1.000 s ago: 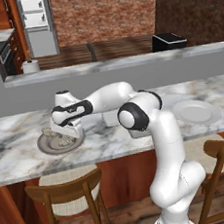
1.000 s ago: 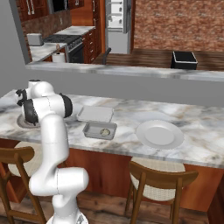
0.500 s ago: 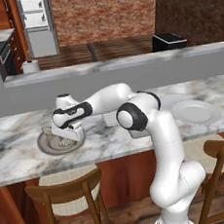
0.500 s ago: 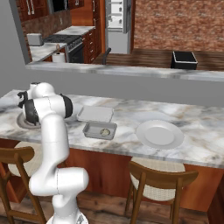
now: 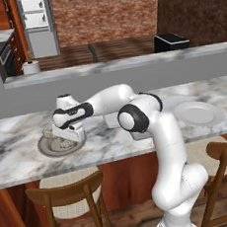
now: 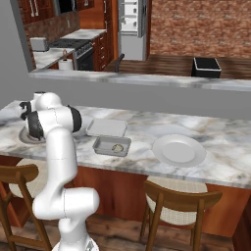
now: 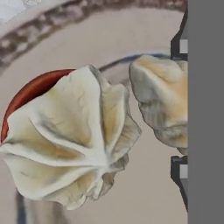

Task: Place two dumplings into each of the tupperware containers and then place the containers in the fridge.

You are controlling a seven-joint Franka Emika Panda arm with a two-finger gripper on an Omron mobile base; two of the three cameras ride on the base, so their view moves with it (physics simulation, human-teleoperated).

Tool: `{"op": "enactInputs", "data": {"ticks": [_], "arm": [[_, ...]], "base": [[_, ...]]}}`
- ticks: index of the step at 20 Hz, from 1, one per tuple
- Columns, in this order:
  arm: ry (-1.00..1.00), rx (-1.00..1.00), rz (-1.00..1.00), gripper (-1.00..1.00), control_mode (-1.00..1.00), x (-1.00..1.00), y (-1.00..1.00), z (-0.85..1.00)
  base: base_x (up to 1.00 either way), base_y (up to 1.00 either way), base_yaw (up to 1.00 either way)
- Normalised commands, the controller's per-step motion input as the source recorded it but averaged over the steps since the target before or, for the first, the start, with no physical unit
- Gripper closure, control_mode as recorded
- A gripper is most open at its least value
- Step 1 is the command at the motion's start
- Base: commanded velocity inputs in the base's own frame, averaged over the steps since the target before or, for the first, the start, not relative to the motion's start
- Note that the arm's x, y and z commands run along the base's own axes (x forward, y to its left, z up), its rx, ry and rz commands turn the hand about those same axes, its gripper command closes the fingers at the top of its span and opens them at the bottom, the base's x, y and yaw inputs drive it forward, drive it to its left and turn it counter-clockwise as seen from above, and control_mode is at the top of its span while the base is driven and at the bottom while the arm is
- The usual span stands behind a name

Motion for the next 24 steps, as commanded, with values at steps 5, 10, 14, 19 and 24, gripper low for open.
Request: {"op": "enactInputs", "data": {"ticks": [5,10,14,19,24], "arm": [[0.0,-0.01,0.0,1.0,-1.0,-0.01,-0.14,0.6],[0.0,0.0,0.04,1.0,-1.0,-0.35,-0.67,0.91],[-0.03,0.0,0.19,1.0,-1.0,-0.59,-1.0,0.51],[-0.04,0.0,0.19,1.0,-1.0,-0.69,-1.0,0.04],[-0.01,0.0,0.24,1.0,-1.0,-0.27,-1.0,0.0]], "base": [[0.0,0.0,0.0],[0.0,0.0,0.0],[0.0,0.0,0.0],[0.0,0.0,0.0],[0.0,0.0,0.0]]}}
